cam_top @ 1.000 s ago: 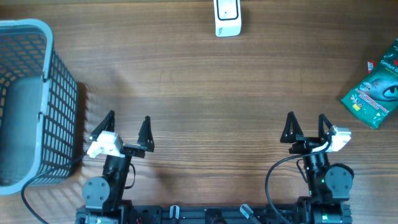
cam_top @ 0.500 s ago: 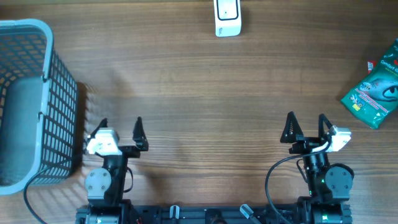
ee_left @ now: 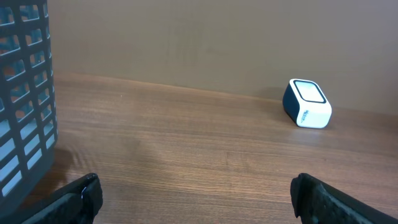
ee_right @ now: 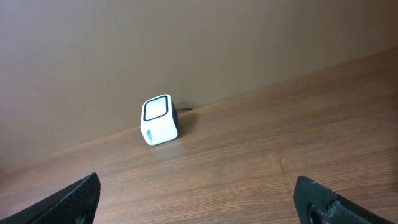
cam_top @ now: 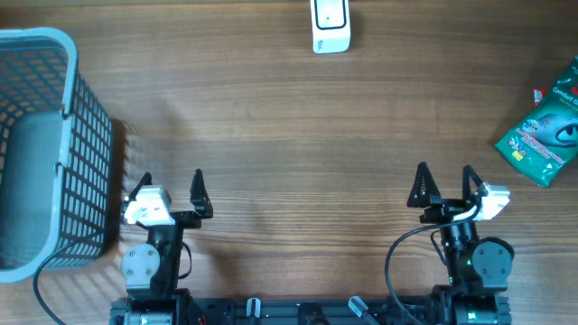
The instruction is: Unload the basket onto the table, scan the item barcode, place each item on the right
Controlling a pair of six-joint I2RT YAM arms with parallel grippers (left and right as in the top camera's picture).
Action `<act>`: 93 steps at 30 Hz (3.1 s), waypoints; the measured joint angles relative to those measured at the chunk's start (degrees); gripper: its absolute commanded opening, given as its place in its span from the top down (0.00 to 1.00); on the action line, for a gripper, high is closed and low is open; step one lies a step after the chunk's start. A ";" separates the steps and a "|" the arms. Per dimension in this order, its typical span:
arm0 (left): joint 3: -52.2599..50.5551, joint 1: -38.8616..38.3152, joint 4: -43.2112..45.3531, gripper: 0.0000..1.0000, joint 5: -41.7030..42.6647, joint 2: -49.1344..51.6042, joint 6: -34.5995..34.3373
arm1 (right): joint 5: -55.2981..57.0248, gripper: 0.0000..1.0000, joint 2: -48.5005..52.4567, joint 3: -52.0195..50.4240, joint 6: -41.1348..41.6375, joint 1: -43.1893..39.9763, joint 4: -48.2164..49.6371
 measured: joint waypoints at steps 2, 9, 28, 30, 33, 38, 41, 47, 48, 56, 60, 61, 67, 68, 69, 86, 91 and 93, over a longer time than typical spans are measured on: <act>0.00 0.00 0.00 0.00 0.00 0.00 0.00 | 0.00 0.00 0.00 0.00 0.00 0.00 0.00; 0.00 0.04 0.00 0.00 0.00 0.00 0.00 | 0.00 0.00 0.00 0.00 0.00 0.00 0.00; 0.00 0.04 0.00 0.00 0.00 0.00 0.00 | -0.02 0.00 0.00 0.00 -12.74 1.18 0.00; 0.00 0.04 0.00 0.00 0.00 0.00 0.00 | -0.02 0.00 0.00 0.00 -15.39 2.89 0.00; 0.00 0.04 0.00 0.00 -0.02 0.00 0.00 | -0.04 0.00 0.00 0.00 -17.35 3.50 0.00; 0.00 0.04 0.00 0.00 0.00 0.00 0.00 | -0.02 0.00 0.00 0.00 -18.32 3.50 0.00; 0.00 0.04 0.00 0.00 0.00 0.00 0.00 | -0.02 0.00 0.00 0.00 -18.32 3.50 0.00; 0.00 0.04 0.00 0.00 0.00 0.00 0.00 | -0.02 0.00 0.00 0.00 -18.32 3.50 0.00; 0.00 0.04 0.00 0.00 0.00 0.00 0.02 | -0.02 0.00 0.00 0.00 -18.34 3.50 0.00; 0.00 0.04 0.00 0.00 0.00 0.00 0.02 | -0.02 0.00 0.00 0.00 -18.34 3.50 0.00; 0.00 0.04 0.00 0.00 0.00 0.00 0.00 | -0.02 0.00 0.00 0.00 -18.34 3.50 0.00; 0.00 0.04 0.00 0.00 0.00 0.00 0.00 | -0.04 0.00 0.00 0.00 -18.34 3.50 0.00; 0.00 0.04 0.00 0.00 -0.02 0.00 0.00 | -0.02 0.00 0.00 0.00 -18.34 3.50 0.00; 0.00 0.04 0.00 0.00 0.00 0.00 0.00 | -0.02 0.00 0.00 0.00 -18.34 3.50 0.00; 0.00 0.04 0.00 0.00 0.00 0.00 0.00 | -0.02 0.00 0.00 0.00 -18.34 3.50 0.00; 0.00 0.04 0.00 0.00 0.00 0.00 0.00 | -0.02 0.00 0.00 0.00 -18.34 3.50 0.00; 0.00 0.04 0.00 0.00 0.00 0.00 0.00 | -0.02 0.01 0.00 0.00 -18.34 3.50 0.00; 0.00 0.04 0.00 0.00 -0.02 0.00 0.00 | -0.02 0.00 0.00 0.00 -18.34 3.50 0.00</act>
